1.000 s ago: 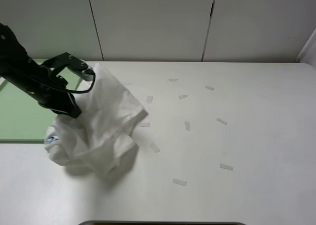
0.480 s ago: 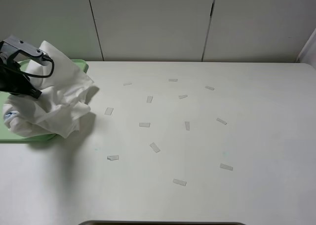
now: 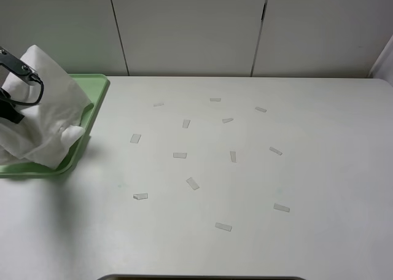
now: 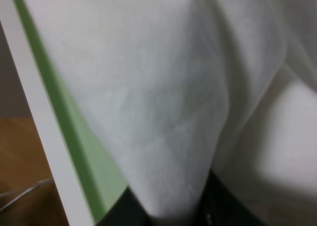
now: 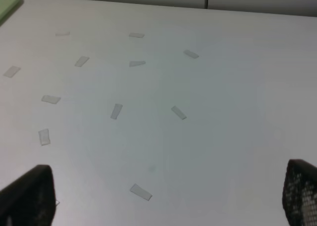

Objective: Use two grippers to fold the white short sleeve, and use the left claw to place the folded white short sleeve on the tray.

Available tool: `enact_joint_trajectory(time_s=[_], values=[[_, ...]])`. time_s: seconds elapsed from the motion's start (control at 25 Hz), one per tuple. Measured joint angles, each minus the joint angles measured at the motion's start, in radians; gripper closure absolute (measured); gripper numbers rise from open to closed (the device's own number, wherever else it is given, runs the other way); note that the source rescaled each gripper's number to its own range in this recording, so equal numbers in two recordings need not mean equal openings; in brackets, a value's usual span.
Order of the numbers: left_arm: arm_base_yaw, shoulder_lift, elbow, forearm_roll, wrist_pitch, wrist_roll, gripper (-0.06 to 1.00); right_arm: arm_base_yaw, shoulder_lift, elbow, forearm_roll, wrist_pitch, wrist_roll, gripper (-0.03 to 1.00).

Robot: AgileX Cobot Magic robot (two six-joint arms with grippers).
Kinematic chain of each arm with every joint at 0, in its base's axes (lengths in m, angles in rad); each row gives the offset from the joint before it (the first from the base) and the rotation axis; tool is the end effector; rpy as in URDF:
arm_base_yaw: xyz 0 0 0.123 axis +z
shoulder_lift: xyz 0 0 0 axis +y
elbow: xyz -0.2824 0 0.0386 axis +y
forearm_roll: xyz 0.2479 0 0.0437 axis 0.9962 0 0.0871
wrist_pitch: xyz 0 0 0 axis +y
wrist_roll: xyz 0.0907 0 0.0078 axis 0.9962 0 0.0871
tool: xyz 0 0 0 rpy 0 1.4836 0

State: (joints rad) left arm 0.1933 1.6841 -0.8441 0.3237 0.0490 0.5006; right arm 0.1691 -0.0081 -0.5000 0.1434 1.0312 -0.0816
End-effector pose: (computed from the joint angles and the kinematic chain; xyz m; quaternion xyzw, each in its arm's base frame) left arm 0.3252 0.0651 0.1785 0.2845 0.8817 0.1895 0.3251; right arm -0.0072 0.0101 0.2802 -0.1071 0.8343 0.0950 0.5325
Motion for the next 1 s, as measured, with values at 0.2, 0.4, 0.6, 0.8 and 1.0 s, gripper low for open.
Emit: enact_joint_trajectory(time_s=[0.2,0.4,0.6,0.8,1.0], values=[[0.0,0.0,0.0,-0.029,-0.035,-0.009,0.22,0.0,0.0,0.0,0.0,0.0,0.0,-0.03],[0.0,-0.003,0.0,-0.049,-0.067,-0.021,-0.03,0.0,0.0,0.0,0.0,0.0,0.0,-0.03],[0.0,-0.057,0.0,-0.05,-0.049,-0.084,-0.05,0.0,0.0,0.0,0.0,0.0,0.0,-0.03],[-0.005,-0.259,0.0,-0.051,0.008,-0.203,-0.05,0.0,0.0,0.0,0.0,0.0,0.0,-0.03],[-0.022,-0.457,0.0,-0.102,0.213,-0.259,-0.05,0.0,0.0,0.0,0.0,0.0,0.0,-0.03]])
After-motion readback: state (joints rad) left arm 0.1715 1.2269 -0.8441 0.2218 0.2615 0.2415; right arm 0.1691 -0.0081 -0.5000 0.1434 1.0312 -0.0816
